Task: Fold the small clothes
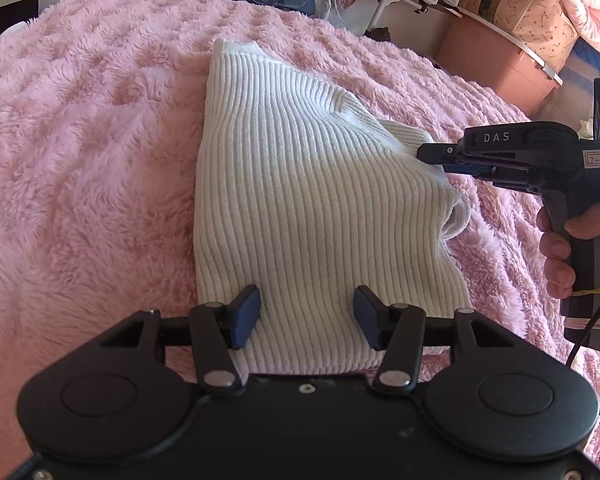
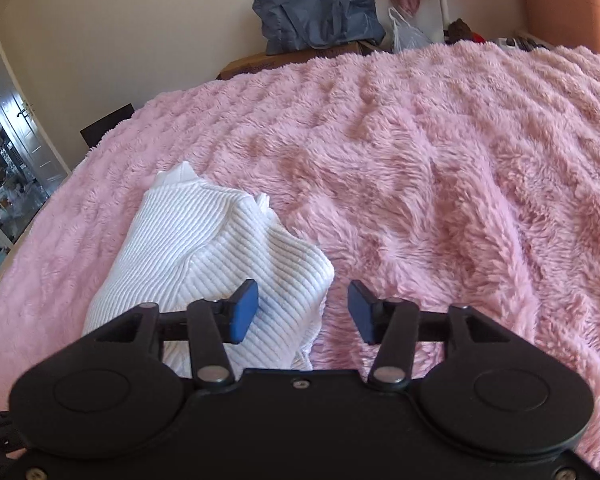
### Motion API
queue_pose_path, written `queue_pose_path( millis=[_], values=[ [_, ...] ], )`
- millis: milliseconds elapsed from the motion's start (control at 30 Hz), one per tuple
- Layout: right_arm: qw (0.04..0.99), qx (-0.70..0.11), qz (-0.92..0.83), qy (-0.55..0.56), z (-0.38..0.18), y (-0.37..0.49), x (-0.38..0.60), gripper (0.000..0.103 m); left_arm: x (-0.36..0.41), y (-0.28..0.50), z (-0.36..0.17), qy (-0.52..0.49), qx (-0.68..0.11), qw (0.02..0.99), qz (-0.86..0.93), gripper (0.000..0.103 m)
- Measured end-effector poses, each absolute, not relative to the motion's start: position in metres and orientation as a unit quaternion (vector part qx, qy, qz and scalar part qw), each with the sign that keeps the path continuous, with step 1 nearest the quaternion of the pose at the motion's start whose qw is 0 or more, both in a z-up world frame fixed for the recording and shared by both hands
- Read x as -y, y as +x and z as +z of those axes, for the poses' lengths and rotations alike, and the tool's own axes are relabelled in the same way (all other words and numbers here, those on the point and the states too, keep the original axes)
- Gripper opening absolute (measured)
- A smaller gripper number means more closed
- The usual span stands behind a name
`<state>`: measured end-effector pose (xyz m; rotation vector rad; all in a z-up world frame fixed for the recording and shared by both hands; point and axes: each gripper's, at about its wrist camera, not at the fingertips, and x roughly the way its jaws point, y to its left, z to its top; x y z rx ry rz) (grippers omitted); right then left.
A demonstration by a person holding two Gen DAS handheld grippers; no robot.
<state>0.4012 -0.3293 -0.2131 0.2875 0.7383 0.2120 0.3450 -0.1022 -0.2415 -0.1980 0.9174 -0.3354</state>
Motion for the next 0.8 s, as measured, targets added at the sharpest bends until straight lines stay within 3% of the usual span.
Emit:
queue_pose_path(
  millis=[100, 233, 400, 633, 800],
  values=[
    [0.921, -0.352, 0.098, 0.137, -0.212, 0.402, 0.328, 0.013, 0.101, 0.346, -0.242, -0.1, -0.441, 0.877, -0.162, 0.055],
    [0.928, -0.347, 0.086, 0.107, -0.208, 0.402, 0.327, 0.01, 0.102, 0.347, -0.242, -0.099, -0.444, 0.876, -0.161, 0.056],
    [0.926, -0.362, 0.079, 0.072, -0.222, 0.403, 0.321, 0.012, 0.105, 0.349, -0.242, -0.097, -0.448, 0.874, -0.158, 0.056],
    [0.952, -0.275, 0.122, 0.056, -0.178, 0.354, 0.311, 0.017, 0.096, 0.339, -0.226, -0.113, -0.444, 0.874, -0.164, 0.056],
    [0.947, -0.255, 0.194, 0.013, -0.158, 0.315, 0.283, 0.017, 0.088, 0.321, -0.216, -0.116, -0.438, 0.877, -0.16, 0.056]
  ],
)
